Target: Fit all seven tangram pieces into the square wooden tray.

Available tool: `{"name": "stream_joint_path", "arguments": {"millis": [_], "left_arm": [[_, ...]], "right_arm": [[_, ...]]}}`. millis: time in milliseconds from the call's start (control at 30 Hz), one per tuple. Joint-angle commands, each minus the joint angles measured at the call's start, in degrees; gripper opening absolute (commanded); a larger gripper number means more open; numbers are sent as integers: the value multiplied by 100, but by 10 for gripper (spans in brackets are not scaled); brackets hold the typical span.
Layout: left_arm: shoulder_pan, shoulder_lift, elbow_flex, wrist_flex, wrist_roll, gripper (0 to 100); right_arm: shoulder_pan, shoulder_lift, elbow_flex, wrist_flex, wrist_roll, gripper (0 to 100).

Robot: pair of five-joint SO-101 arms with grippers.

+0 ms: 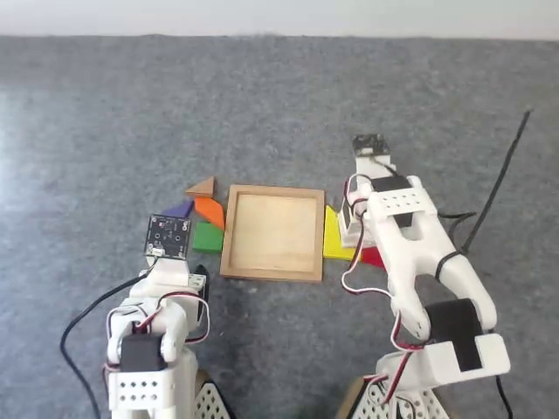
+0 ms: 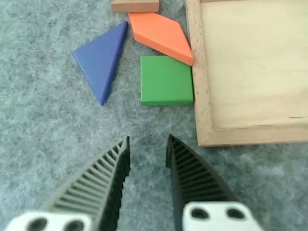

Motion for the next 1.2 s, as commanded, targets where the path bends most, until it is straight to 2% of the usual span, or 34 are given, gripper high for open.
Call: {"name": "stream_joint_path", "arguments": {"millis": [0,167,367,533,700,767,1167], "left_arm": [[0,-123,-66,26,-18,123],[-9,-123,-66,26,-18,123],[-9,-123,-66,26,-18,123],[-9,-123,-66,26,-18,123],[-9,-123,-66,26,-18,123],[-9,-123,-66,26,-18,123],[-9,-123,-66,26,-18,123]], "right_arm": [[75,40,26,48,659,314],[31,585,0,-426,1143,316],[13,602,26,-347,1521,315],[22,646,26,127,1609,314],[110,664,35,514,2497,314],[136,708,44,541,2637,314],[180,1305,-343,743,2769,307]]}}
